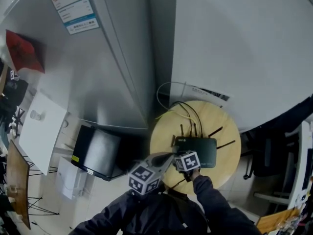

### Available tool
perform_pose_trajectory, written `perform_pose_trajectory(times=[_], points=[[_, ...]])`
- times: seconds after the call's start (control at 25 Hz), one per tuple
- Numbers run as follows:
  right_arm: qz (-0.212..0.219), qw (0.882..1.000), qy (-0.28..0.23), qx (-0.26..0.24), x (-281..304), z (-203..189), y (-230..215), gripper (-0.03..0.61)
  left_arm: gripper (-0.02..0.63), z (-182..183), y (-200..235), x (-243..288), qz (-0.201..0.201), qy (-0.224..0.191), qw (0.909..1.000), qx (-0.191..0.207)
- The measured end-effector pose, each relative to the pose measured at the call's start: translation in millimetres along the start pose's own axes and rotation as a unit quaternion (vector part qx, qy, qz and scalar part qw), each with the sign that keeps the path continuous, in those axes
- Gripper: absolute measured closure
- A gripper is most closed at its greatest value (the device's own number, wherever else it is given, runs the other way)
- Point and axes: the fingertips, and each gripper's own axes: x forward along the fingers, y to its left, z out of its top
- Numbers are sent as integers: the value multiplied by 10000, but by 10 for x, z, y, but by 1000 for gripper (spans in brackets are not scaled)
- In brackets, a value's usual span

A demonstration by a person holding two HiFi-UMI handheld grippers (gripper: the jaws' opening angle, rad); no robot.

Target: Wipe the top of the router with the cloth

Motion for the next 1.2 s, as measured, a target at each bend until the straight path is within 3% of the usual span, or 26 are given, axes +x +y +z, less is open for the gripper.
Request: perform_pose_trajectory(times=[0.36,0.92,1.04,1.2], points=[[-297,9992,112,248,-280,-266,-553,508,614,2,-32,59,-30,6,10000,21],[-1257,9881,-74,881,-1060,-842,-1823,508,614,-13,-184,199,-176,104,9997,120],[-1269,9872,-144,958,-1078,-842,-1829,508,614,-15,-182,182,-153,92,9998,125],[-922,9916,-351,835,-976,-630,-1436,508,614,-20,-174,133,-113,71,9999,106]])
